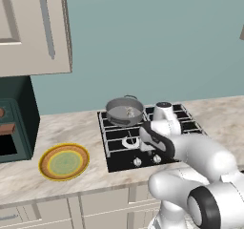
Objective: Retrieve the frozen meat and place it in the pot on a burner. Then turn the burner on.
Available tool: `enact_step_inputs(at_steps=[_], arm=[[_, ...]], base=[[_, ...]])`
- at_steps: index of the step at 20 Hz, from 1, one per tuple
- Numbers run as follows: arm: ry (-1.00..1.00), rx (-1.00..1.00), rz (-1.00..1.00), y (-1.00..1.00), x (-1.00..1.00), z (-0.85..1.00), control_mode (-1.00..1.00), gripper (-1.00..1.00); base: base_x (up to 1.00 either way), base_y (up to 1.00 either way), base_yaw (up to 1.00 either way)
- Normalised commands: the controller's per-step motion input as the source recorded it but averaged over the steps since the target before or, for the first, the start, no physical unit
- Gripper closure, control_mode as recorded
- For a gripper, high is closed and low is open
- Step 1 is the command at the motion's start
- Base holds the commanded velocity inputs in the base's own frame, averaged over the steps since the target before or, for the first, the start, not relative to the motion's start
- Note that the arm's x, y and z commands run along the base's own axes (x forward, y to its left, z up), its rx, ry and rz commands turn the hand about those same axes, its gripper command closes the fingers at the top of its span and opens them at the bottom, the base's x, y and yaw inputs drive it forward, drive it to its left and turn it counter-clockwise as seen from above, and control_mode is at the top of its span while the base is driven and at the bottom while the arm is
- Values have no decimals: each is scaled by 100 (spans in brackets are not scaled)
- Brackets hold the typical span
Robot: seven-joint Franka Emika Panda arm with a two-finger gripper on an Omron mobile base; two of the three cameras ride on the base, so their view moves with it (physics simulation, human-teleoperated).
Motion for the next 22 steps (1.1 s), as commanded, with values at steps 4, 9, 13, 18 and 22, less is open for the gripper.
enact_step_inputs(at_steps=[4,9,13,18,22], arm=[[10,0,0,0,4,-37,-100,-100],[1,0,0,0,1,-4,-100,-100],[0,0,0,0,0,0,-100,-100],[0,0,0,0,0,0,-100,-100],[1,0,0,0,0,0,-100,-100]], base=[[0,0,0],[0,0,0],[0,0,0],[0,0,0],[0,0,0]])
